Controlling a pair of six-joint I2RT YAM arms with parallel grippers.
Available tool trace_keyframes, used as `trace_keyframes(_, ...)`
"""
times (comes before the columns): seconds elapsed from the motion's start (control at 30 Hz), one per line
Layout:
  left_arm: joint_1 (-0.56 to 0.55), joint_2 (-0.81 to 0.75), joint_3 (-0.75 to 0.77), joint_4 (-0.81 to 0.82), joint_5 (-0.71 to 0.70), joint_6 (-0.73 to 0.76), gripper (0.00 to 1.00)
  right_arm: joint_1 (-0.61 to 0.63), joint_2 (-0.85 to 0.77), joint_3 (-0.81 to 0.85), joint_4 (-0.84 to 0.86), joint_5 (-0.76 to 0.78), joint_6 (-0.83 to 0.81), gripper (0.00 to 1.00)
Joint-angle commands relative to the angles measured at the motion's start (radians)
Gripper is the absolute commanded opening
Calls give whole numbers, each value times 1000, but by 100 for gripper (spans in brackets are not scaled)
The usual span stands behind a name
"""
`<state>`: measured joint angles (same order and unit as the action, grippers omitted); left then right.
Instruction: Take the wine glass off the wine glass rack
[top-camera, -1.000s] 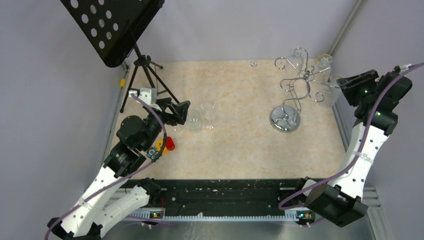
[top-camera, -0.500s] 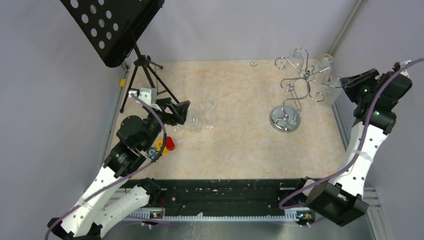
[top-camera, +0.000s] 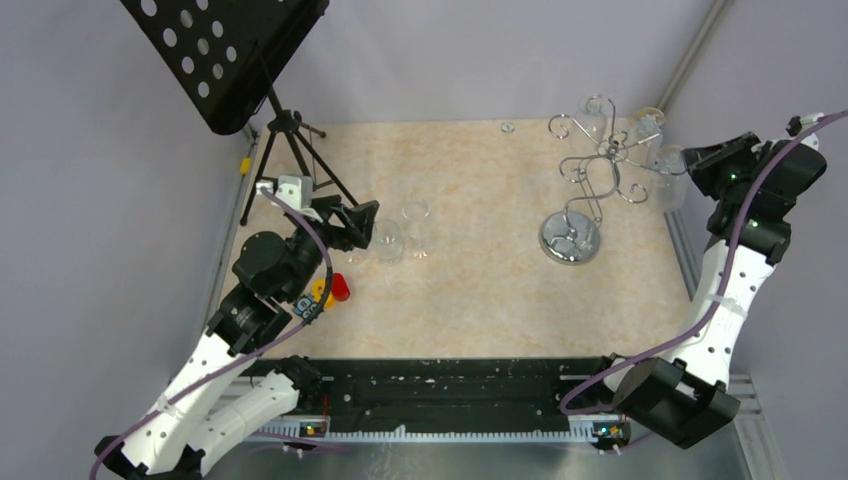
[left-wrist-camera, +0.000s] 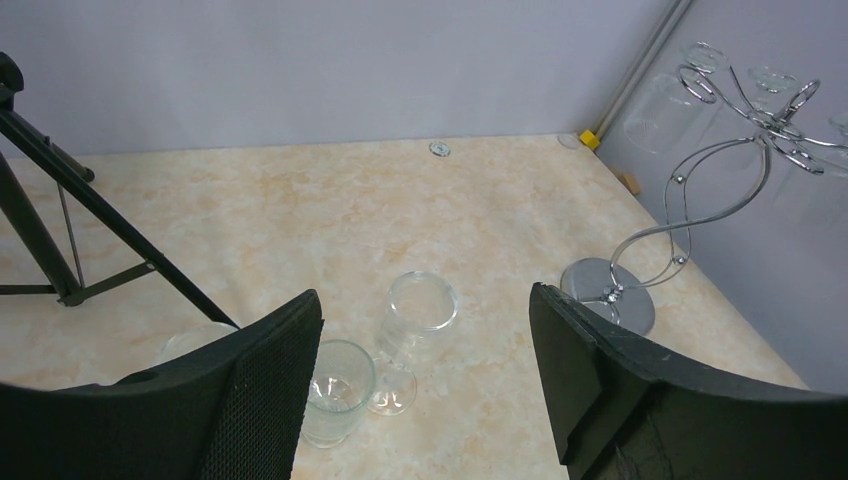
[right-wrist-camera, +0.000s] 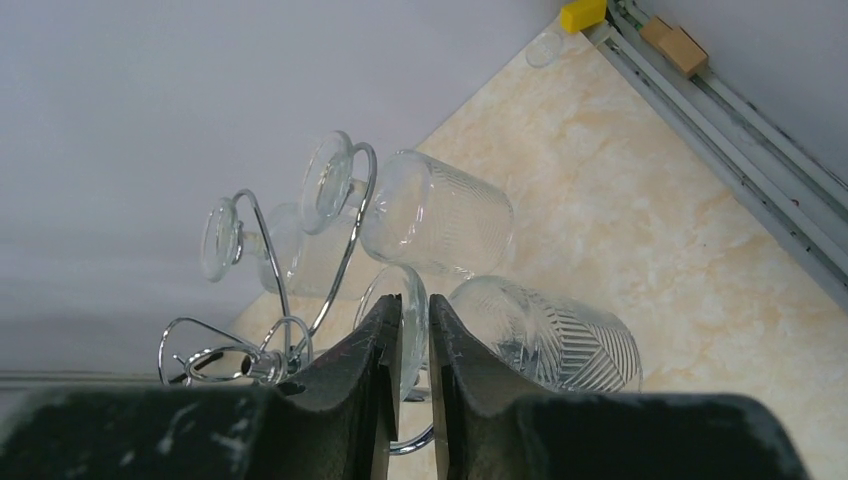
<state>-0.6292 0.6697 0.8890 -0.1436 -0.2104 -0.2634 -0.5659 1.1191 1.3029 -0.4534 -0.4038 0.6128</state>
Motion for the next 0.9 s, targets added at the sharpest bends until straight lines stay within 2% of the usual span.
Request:
trace_keyframes(0.0, -1, -13, -5, 18, -12, 9, 80, -4, -18, -5, 63, -63, 31, 17)
trace_keyframes(0.47, -2, -6, -8, 16, -38, 16, 80, -3, -17, -96, 78, -122, 256, 22)
trace_keyframes(0.5, -1, -6, -8, 16, -39, 16, 80, -3, -20, -100, 80, -120, 264, 21)
trace_keyframes(0.57, -2, -6, -10, 15, -42, 16, 80, -3, -25, -102, 78, -117, 288, 13)
trace_keyframes(0.63, -1, -7, -10, 15, -42, 16, 80, -3, -35, -94, 74, -100, 304, 0)
trace_keyframes(0.87, -1, -13, -9, 13, -41, 15, 80, -3, -98, -79, 116, -4, 366, 0)
